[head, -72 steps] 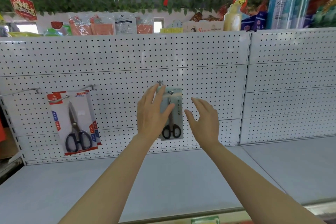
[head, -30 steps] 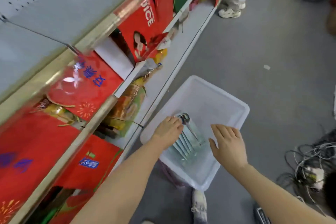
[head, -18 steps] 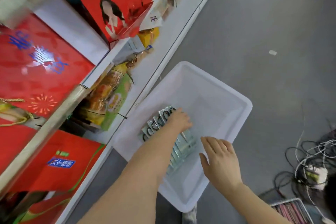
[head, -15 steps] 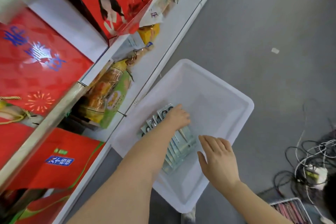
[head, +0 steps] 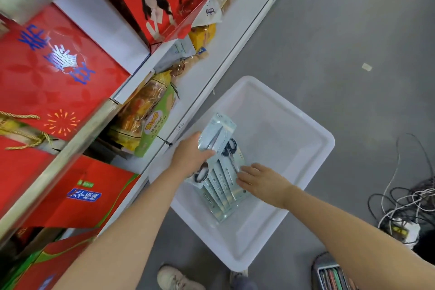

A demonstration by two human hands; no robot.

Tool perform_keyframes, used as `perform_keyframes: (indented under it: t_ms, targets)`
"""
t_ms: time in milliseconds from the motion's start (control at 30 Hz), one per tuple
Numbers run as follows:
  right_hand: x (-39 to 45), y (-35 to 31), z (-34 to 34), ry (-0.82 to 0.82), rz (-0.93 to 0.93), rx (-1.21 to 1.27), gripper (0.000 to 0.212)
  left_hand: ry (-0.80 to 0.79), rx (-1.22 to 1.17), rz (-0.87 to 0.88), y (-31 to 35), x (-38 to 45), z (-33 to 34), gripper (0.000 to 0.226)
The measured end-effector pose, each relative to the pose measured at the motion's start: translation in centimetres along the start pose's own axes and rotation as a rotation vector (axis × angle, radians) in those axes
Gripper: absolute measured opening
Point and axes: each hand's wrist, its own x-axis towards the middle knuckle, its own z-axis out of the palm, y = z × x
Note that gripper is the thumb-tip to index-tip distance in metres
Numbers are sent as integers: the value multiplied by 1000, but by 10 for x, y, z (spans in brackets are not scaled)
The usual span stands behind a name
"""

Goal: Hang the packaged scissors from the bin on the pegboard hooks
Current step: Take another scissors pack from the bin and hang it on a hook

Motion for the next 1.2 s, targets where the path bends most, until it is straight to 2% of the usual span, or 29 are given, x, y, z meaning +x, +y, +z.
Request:
perform_keyframes:
  t_ms: [133,267,333,433,533,600,733,800,867,1000,1200]
  targets:
    - [48,30,4,-174,-325,-227,57,81,-475,-62,-10,-26,-11,28]
    - [78,41,11,-138,-466,-288,48,167,-638,-129,-22,-37,-9,32]
    - [86,46,15,-45,-489,-259,37,214,-656,-141,-26,-38,-9,34]
    - [95,52,11,25,-382,-189,42,239,-657,-138,-29,-44,-10,34]
    - [94,51,11,-44,-272,-85,74,269,-673,-140,-31,-51,-11,36]
    - [91,46,12,-93,-146,15,83,271,-701,-137,-33,-56,-13,36]
    - [85,37,5,-206,115,280,64,300,-793,-102,-30,-69,-22,28]
    - [84,34,-5,-248,287,495,66,380,-834,-84,-26,-76,-29,29]
    - [84,31,-23,-192,420,706,78,491,-842,-76,-22,-84,-39,34]
    - [92,15,-81,90,559,931,90,714,-863,-44,-12,-104,-70,63]
    - [127,-29,-215,478,495,1119,87,1106,-823,59,17,-153,-154,68]
